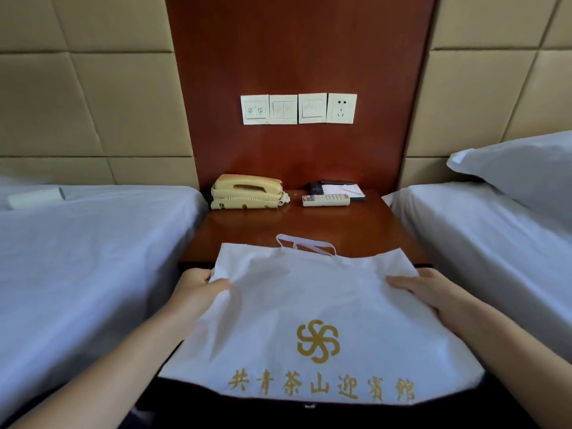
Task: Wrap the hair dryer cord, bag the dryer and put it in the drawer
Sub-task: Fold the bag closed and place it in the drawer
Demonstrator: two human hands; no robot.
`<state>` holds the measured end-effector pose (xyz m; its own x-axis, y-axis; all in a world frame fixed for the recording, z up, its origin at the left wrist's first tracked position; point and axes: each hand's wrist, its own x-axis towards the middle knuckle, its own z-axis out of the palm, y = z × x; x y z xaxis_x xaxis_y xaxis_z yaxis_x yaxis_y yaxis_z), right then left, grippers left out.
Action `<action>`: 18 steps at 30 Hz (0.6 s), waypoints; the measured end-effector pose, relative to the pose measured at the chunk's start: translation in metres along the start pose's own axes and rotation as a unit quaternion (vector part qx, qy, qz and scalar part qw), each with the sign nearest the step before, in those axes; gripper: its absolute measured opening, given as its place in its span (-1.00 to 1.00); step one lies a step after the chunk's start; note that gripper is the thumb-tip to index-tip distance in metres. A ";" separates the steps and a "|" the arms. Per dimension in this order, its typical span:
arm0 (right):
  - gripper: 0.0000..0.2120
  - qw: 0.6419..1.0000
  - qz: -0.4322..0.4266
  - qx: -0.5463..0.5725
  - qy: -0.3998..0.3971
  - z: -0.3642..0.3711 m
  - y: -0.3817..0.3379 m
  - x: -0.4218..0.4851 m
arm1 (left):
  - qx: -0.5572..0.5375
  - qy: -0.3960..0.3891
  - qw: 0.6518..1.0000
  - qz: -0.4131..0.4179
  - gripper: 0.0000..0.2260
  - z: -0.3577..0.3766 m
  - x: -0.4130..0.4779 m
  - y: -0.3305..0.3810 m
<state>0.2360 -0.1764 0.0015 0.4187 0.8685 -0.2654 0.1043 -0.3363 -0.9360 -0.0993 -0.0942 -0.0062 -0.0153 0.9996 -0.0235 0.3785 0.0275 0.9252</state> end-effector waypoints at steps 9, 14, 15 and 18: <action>-0.88 0.992 0.068 -0.105 -0.012 0.003 0.030 0.023 | 0.119 -0.078 0.984 -0.111 -0.74 0.017 0.008 -0.037; -0.70 0.987 0.083 -0.139 -0.011 0.005 0.041 0.031 | 0.126 -0.138 0.973 -0.136 -0.90 0.025 0.005 -0.052; -0.67 0.985 0.087 -0.149 -0.015 0.006 0.045 0.030 | 0.126 -0.141 0.973 -0.135 -0.89 0.026 0.004 -0.055; -0.65 0.977 0.096 -0.189 -0.028 0.011 0.053 0.025 | 0.130 -0.150 0.971 -0.136 -0.84 0.025 -0.004 -0.061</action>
<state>0.2421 -0.1687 -0.0571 0.4145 0.7915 -0.4491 0.3589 -0.5957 -0.7186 -0.0991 -0.0995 -0.0723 0.1081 0.9109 -0.3981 0.6198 0.2514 0.7434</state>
